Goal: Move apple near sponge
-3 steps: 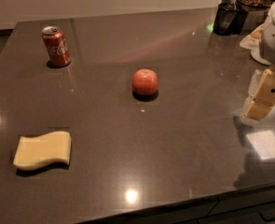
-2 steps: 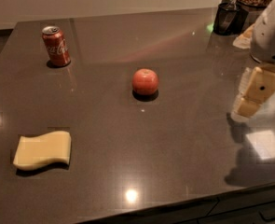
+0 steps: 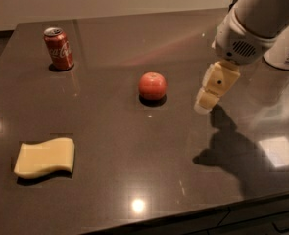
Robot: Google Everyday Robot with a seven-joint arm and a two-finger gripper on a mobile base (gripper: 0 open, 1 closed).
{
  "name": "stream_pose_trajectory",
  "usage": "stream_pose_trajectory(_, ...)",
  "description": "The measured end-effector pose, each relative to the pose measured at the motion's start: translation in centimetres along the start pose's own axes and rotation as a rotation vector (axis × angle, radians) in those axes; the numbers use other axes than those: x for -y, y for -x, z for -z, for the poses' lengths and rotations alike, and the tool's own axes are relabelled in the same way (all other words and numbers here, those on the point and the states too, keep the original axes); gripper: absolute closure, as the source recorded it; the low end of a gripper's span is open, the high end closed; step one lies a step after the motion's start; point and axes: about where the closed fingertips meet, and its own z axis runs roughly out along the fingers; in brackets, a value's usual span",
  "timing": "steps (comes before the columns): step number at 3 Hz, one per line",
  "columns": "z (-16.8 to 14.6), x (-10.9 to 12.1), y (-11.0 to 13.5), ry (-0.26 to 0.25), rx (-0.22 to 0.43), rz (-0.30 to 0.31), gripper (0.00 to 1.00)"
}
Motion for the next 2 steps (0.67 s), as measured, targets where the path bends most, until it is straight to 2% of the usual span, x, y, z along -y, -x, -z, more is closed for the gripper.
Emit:
stream_pose_trajectory(1,-2.9,1.2,1.7,0.008,0.023,-0.068,0.00)
stream_pose_trajectory(2,-5.7,1.1,4.0,0.041,0.064,-0.102,0.00)
